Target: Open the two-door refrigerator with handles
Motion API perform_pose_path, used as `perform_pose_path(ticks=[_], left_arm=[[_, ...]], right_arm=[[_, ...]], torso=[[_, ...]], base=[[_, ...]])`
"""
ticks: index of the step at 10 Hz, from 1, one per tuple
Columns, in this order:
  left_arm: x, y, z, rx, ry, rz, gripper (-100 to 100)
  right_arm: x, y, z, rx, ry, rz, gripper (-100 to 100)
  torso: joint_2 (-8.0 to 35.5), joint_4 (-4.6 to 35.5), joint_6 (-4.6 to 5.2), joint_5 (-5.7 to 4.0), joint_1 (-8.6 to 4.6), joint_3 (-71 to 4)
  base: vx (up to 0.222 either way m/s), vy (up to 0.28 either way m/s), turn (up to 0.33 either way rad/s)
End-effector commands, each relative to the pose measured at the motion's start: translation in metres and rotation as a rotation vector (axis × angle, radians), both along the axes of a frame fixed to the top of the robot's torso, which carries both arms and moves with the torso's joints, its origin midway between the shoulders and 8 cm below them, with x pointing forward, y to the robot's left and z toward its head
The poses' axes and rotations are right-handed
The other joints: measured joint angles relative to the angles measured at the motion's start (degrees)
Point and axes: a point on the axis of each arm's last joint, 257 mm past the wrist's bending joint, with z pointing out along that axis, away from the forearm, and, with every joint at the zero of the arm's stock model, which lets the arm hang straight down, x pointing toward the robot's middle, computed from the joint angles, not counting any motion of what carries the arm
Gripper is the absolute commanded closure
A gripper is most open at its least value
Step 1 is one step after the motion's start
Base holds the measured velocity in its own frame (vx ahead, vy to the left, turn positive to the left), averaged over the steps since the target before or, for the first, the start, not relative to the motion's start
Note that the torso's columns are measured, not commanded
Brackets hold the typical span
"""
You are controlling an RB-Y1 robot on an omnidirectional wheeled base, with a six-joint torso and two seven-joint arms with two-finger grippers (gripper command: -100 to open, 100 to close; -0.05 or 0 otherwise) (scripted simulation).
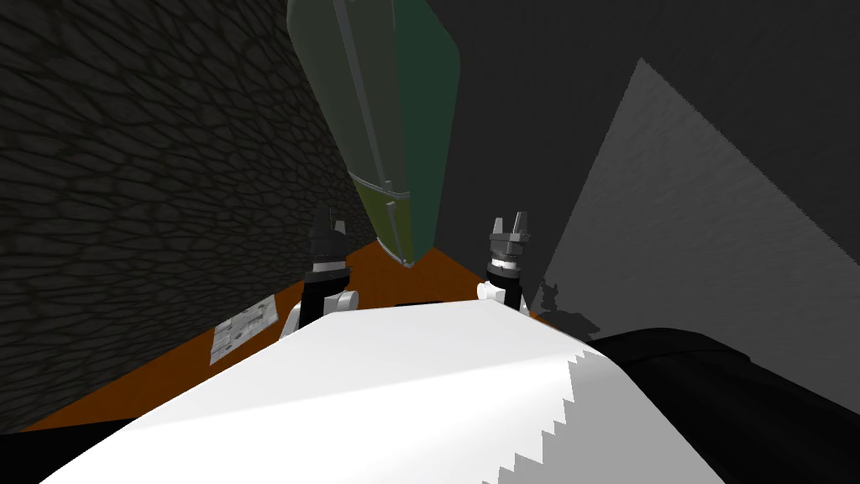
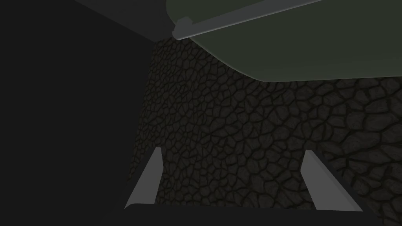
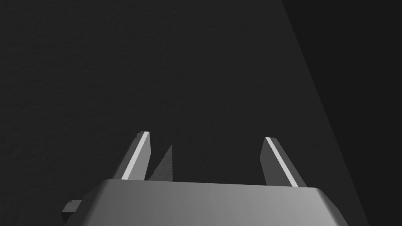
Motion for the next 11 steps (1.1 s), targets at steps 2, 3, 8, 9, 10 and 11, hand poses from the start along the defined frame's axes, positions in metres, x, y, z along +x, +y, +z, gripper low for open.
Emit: perform_pose_path(ticks=[2, 3, 8, 9, 10, 11], left_arm=[[0.0000, 0.0000, 0.0000, 0.000, 0.000, 0.000, 0], [0.0000, 0.0000, 0.0001, 0.000, 0.000, 0.000, 0], [-0.0001, 0.0000, 0.0002, 0.000, 0.000, 0.000, 0], [-0.0001, 0.0000, 0.0002, 0.000, 0.000, 0.000, 0], [0.0043, -0.0036, 0.0007, 0.039, 0.015, -0.016, -100], [0.0071, -0.0048, 0.0013, 0.054, 0.024, -0.021, -100]], right_arm=[[0.0000, 0.0000, 0.0000, 0.000, 0.000, 0.000, 0], [0.0000, 0.0000, 0.0001, 0.000, 0.000, 0.000, 0], [-0.0001, 0.0000, 0.0001, 0.000, 0.000, 0.000, 0], [-0.0001, 0.0000, 0.0002, 0.000, 0.000, 0.000, 0], [-0.0001, 0.0000, 0.0002, 0.000, 0.000, 0.000, 0], [0.0000, 0.0000, -0.0001, 0.000, 0.000, 0.000, 0]], torso=[[6.0, 6.0, 0.00, 0.00, 0.00, -12.0], [10.0, 10.1, 0.00, 0.00, 0.00, -20.1], [31.2, 31.1, 0.00, 0.00, 0.00, -62.3], [35.4, 35.4, 0.00, 0.00, 0.00, -70.7], [39.6, 39.6, 0.00, 0.00, 0.00, -79.2], [41.5, 41.5, 0.00, 0.00, 0.00, -83.2]], base=[[0.000, 0.000, 0.000], [0.000, 0.000, 0.000], [0.000, 0.000, 0.000], [0.000, 0.000, 0.000], [0.030, -0.007, 0.005], [0.051, -0.007, 0.006]])
